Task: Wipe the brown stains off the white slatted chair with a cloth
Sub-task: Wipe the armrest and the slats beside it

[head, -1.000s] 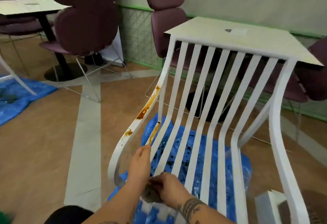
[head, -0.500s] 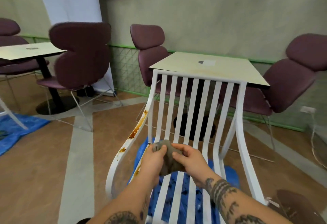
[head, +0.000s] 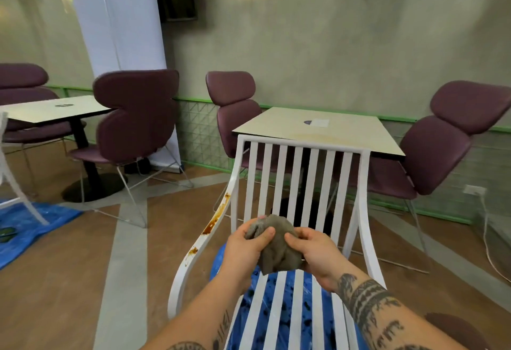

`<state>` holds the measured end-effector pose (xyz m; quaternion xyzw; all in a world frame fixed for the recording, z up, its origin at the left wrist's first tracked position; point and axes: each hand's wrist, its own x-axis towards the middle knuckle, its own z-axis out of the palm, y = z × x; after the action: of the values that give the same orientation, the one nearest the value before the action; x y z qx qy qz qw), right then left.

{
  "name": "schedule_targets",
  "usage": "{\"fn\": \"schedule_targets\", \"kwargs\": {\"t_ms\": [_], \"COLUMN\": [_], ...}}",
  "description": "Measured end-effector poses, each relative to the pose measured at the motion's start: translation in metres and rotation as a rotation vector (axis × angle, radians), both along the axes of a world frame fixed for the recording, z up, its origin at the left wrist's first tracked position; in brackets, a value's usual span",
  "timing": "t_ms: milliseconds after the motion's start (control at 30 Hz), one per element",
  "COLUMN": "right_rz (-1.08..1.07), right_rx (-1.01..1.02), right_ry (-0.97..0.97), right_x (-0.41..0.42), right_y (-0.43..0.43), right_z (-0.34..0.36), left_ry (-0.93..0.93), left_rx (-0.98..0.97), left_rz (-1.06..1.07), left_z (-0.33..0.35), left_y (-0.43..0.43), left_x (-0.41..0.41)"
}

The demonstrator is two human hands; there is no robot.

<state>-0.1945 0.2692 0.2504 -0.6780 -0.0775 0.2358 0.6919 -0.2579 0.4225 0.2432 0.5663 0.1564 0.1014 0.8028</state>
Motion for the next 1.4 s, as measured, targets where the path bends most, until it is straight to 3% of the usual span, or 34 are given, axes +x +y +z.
{"fn": "schedule_targets", "kwargs": {"t_ms": [133, 467, 700, 900, 1100, 1233, 1400], "right_rz": [-0.078, -0.139, -0.166, -0.231, -0.267, -0.239, -0.189], "right_rx": [0.089, 0.06, 0.034, -0.052, 0.022, 0.032, 0.011], "right_ry": [-0.008, -0.068, -0.06, -0.199, -0.268, -0.262, -0.204], "right_x": [-0.006, -0.015, -0.014, -0.014, -0.012, -0.01, -0.004], "right_y": [-0.001, -0.015, -0.023, -0.023, -0.02, -0.021, -0.023], "right_z": [0.008, 0.002, 0.0, 0.006, 0.028, 0.042, 0.046], "left_ry": [0.063, 0.053, 0.081, 0.057, 0.05, 0.073, 0.019], "left_rx": [-0.095, -0.013, -0.067, 0.031, 0.153, 0.284, 0.265], "left_rz": [-0.071, -0.058, -0.169, -0.074, -0.047, -0.044, -0.029], "left_z": [0.005, -0.004, -0.011, -0.008, 0.018, 0.031, 0.038], "left_y": [-0.005, -0.01, -0.008, -0.013, -0.009, -0.006, -0.004], "left_x": [-0.008, -0.013, -0.015, -0.014, -0.014, -0.015, -0.013]}}
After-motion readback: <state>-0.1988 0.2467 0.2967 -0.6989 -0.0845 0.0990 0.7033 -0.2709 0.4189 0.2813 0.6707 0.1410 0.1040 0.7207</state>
